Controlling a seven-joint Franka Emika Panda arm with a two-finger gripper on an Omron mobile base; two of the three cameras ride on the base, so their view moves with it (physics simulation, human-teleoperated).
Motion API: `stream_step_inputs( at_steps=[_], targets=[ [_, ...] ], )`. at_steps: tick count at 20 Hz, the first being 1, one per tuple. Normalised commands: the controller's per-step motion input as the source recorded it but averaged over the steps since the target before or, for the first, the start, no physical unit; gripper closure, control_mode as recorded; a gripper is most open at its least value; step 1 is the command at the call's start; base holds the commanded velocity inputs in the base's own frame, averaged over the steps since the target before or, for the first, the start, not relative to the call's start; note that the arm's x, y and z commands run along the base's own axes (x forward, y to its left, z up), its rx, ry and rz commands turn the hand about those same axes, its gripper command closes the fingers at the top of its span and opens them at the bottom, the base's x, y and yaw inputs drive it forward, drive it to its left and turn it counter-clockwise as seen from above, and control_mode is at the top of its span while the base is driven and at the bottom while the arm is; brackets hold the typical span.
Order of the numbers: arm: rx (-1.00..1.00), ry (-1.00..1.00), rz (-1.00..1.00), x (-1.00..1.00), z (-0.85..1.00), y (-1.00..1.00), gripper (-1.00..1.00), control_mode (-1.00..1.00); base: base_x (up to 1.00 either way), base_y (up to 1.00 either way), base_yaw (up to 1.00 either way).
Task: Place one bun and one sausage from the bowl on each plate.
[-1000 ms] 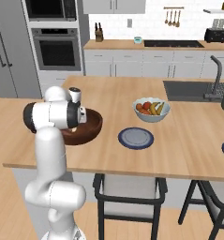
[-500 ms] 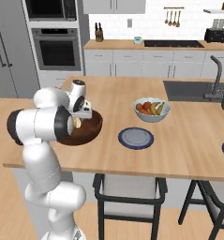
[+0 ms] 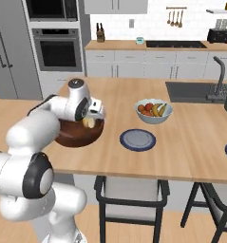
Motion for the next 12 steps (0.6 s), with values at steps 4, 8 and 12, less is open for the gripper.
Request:
stream_step_inputs(
  at_steps=[4, 8, 12],
  targets=[
    [-0.34, 0.11, -0.25, 0.36, 0.41, -1.0, 1.0, -1.0, 0.0, 0.0, 0.0],
    [-0.12, 0.29, -0.14, 0.77, -0.01, -1.0, 1.0, -1.0, 0.0, 0.0, 0.0],
    [0.17, 0.4, -0.03, 0.29, -0.35, -1.0, 1.0, -1.0, 0.0, 0.0, 0.0]
  ],
)
